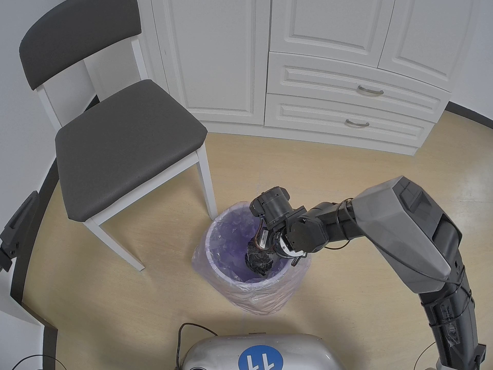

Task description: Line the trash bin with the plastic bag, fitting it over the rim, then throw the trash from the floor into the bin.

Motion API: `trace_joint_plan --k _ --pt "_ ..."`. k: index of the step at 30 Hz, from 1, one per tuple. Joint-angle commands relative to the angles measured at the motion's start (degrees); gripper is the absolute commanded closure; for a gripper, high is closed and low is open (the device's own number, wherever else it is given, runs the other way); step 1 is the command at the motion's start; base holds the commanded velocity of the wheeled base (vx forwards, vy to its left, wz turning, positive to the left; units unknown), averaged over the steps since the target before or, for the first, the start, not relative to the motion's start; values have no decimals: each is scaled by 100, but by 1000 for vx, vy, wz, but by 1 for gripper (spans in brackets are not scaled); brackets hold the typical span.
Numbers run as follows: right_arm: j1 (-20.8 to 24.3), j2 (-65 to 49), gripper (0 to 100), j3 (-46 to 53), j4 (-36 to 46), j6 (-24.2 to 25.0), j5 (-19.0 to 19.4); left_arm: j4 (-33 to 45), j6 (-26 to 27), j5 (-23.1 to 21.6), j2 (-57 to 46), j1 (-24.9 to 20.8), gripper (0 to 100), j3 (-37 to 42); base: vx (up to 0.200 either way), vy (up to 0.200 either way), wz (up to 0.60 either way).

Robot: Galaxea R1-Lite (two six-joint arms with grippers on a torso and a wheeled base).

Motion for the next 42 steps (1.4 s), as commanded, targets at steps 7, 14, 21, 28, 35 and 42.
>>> trace_joint_plan --k 7,14,21,28,35,42 --pt "285 471 100 -846 -62 1091 324 -1 10 0 3 1 0 8 0 0 0" --pt "356 638 100 -1092 -89 1504 491 -1 10 -9 21 1 0 17 0 0 0" --pt "356 822 100 -1162 -80 1477 464 -1 10 -9 30 -8 0 25 0 0 0" --pt "338 1015 100 -1285 -71 1433 297 8 37 -9 12 -8 0 25 0 0 0" --pt "356 1015 100 -1285 -62 1425 289 8 37 -9 12 -8 0 25 0 0 0" --pt "356 1015 100 -1276 -62 1433 289 8 37 -9 12 -8 0 43 0 0 0"
